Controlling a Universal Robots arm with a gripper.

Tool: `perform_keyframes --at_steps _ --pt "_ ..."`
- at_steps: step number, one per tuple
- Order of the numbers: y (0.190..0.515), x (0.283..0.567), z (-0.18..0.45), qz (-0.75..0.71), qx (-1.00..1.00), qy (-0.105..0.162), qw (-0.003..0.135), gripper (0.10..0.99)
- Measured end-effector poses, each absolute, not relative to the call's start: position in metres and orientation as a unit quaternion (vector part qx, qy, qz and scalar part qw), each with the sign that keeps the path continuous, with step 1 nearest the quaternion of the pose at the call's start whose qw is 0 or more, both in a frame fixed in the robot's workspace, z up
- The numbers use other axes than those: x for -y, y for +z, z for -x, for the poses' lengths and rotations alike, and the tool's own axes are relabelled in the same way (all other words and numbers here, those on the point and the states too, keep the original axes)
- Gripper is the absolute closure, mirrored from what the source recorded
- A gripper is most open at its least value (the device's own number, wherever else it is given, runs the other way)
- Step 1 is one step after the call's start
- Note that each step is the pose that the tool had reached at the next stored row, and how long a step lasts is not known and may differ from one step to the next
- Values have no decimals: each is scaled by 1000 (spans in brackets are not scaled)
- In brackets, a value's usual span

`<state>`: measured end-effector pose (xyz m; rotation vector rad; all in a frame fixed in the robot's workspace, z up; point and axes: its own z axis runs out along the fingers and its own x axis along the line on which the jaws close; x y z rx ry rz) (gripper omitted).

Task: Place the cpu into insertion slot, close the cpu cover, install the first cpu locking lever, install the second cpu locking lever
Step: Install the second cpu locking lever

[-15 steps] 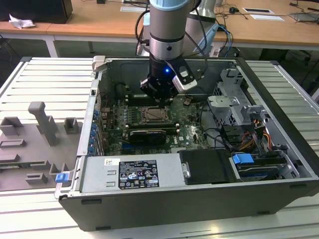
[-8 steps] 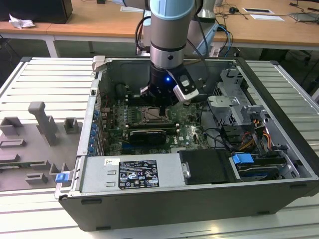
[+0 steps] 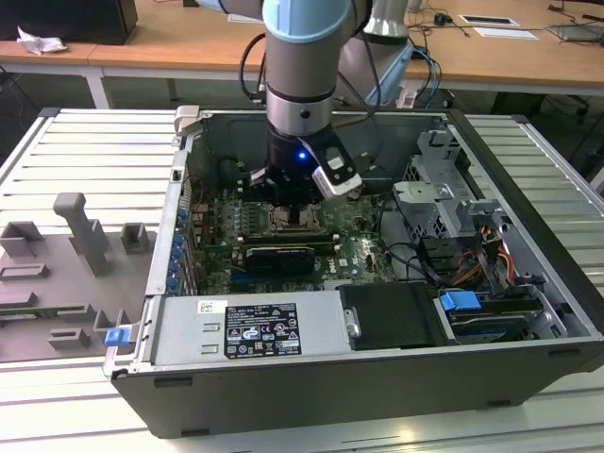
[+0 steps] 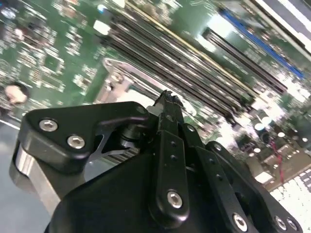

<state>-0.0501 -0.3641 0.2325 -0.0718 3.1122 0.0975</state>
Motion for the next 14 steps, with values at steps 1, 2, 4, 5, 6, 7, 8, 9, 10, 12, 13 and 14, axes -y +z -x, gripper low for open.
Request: perform_keyframes --at_steps 1,2,4,5,6,7,8,9,10,12,13,14 --pt "231 364 53 23 -999 31 14 980" --pt "230 364 53 23 -999 32 13 980" --pt "227 364 53 23 -999 33 13 980" --pt "226 366 53 24 -999 37 14 980" --pt "226 367 54 24 -999 41 14 980" --pt "226 369 54 25 -999 46 14 980" --pt "226 371 55 25 -998 50 14 980" --pt "226 373 55 25 -998 55 14 980" --pt "226 374 56 25 -998 59 15 980" --pt "226 376 56 25 -997 64 16 980" --pt "226 378 57 25 -997 67 16 980" --pt "226 380 58 25 -997 69 17 980"
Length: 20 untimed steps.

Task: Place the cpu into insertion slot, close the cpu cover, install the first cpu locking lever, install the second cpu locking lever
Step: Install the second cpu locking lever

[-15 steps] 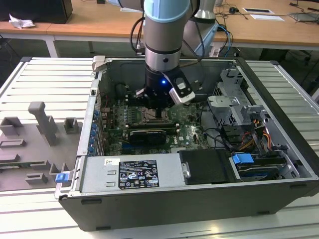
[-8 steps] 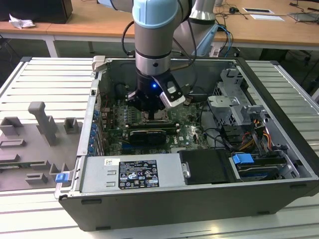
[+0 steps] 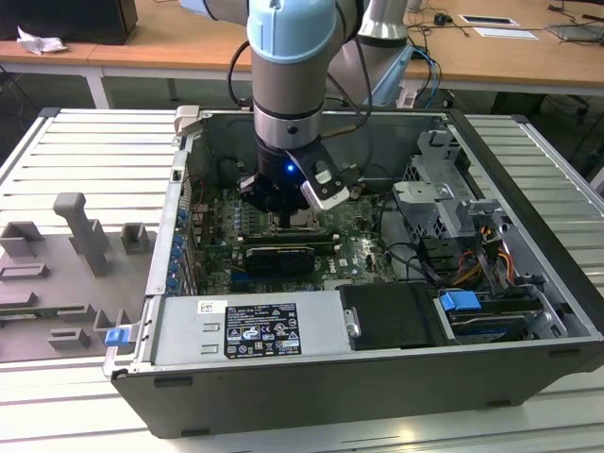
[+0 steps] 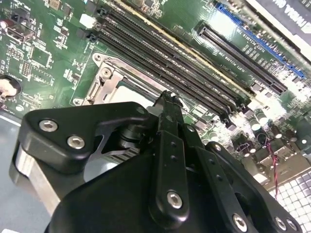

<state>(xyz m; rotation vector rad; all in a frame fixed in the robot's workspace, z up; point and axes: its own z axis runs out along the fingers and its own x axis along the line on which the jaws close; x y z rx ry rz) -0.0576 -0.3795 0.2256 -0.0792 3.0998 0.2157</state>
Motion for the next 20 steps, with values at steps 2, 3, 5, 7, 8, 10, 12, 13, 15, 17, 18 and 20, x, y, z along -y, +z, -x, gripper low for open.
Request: perform_keyframes --at_steps 2,3,5,7,8,10,12,13,15,17,18,20 --pt "226 383 60 26 -997 76 18 980" --pt "226 384 62 26 -996 79 19 980" --pt "226 385 67 26 -996 84 20 980" --pt "222 386 71 26 -996 87 20 980" --pt "221 386 73 26 -995 89 20 980" --pt "217 386 75 26 -995 95 20 980" --pt "213 395 75 26 -993 116 21 980" --pt "212 398 76 26 -992 123 21 980" --pt "212 402 77 26 -991 133 21 980" --pt "212 405 79 26 -989 142 22 980" --pt "212 406 80 26 -989 144 23 980" --pt "208 406 80 26 -988 149 24 980"
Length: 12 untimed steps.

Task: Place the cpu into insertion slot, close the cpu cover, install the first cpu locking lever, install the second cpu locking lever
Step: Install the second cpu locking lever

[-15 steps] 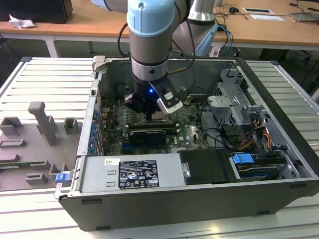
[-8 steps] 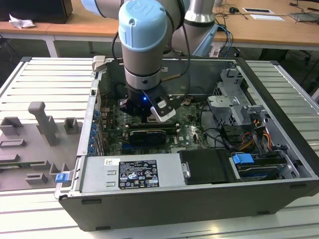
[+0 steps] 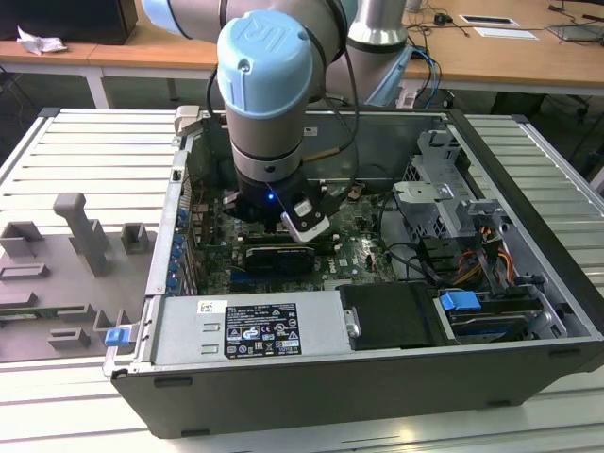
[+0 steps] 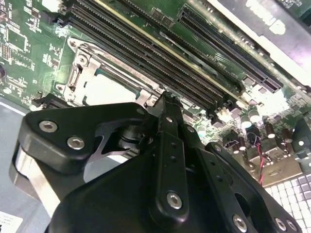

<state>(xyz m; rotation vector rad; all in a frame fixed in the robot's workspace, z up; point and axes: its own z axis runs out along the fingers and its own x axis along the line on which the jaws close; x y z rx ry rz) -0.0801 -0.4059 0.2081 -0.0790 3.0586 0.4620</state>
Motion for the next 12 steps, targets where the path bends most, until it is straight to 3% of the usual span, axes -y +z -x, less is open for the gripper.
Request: perform_keyframes --at_steps 12 --pt "195 406 81 25 -984 172 25 980"
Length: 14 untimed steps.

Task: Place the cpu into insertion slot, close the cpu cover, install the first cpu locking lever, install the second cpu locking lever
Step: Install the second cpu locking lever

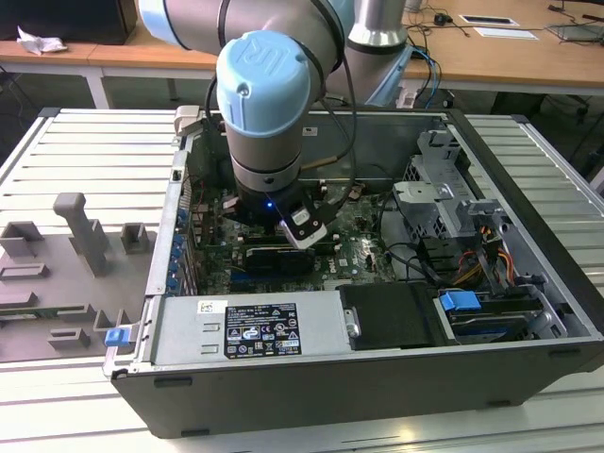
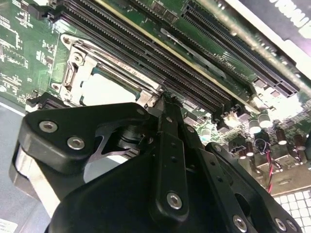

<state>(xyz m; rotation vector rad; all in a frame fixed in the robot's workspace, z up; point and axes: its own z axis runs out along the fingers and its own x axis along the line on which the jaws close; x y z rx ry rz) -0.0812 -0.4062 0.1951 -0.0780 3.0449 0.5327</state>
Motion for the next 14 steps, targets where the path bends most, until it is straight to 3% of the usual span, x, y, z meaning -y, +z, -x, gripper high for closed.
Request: perform_keyframes --at_steps 14 --pt "204 404 83 25 -983 179 25 980"
